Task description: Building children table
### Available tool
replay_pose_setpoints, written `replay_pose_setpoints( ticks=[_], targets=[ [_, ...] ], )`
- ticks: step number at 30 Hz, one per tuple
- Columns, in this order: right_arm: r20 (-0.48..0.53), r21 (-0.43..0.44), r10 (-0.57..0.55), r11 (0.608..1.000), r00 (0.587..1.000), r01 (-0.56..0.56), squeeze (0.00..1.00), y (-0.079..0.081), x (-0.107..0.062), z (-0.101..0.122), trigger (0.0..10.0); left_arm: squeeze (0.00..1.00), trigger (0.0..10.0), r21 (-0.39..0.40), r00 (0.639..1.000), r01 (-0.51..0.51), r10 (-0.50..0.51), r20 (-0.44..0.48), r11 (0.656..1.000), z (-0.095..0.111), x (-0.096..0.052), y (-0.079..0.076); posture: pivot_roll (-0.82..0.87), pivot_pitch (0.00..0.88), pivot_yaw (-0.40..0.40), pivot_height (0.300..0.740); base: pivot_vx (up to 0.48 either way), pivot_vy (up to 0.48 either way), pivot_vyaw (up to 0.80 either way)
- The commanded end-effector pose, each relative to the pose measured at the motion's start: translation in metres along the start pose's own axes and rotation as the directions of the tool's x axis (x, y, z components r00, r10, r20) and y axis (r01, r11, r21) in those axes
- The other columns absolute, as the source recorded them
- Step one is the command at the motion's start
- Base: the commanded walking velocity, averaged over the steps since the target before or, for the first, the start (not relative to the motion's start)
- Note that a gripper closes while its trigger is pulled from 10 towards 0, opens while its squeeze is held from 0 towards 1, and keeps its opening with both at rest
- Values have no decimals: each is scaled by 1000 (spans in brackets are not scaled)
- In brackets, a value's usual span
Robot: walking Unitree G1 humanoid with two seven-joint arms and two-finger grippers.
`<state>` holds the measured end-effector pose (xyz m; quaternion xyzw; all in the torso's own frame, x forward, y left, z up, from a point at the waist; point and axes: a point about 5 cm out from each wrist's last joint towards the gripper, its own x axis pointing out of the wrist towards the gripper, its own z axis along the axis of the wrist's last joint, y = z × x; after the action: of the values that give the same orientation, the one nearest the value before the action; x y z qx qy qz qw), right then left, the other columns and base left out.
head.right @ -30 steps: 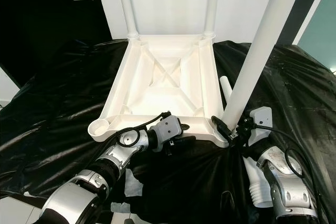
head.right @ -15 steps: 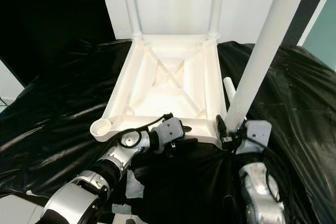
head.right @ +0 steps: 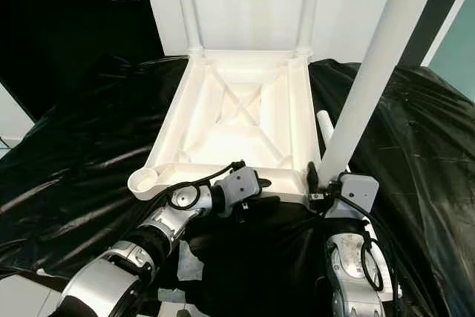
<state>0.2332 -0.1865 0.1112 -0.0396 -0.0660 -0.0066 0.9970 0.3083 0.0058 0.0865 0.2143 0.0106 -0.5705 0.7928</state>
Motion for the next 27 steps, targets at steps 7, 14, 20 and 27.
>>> replay_pose_setpoints(
  ticks=[7, 14, 20, 27],
  targets=[
    [-97, -67, 216, 973, 972, -223, 0, 5, -3, -18, 10000, 0, 10000, -81, 995, -33, 25, -96, 996, -23, -1, -14, -110, 0, 14, 740, 0, 0, 0],
    [-60, -160, 274, 946, 960, -280, 0, -7, 6, -7, 10000, 0, 10000, -83, 995, -39, 31, -91, 996, -22, -1, -12, -115, 0, 21, 740, 0, 0, 0],
    [-85, -272, 348, 893, 934, -358, 0, -14, 8, -4, 10000, 0, 10000, -81, 995, -33, 25, -93, 996, -22, -1, -12, -114, 0, 22, 740, 0, 0, 0],
    [-108, -209, 357, 904, 928, -372, 0, -19, 8, -6, 0, 0, 10000, -81, 995, -36, 29, -93, 996, -22, -2, -11, -114, 0, 24, 740, 0, 0, 0]
  ],
)
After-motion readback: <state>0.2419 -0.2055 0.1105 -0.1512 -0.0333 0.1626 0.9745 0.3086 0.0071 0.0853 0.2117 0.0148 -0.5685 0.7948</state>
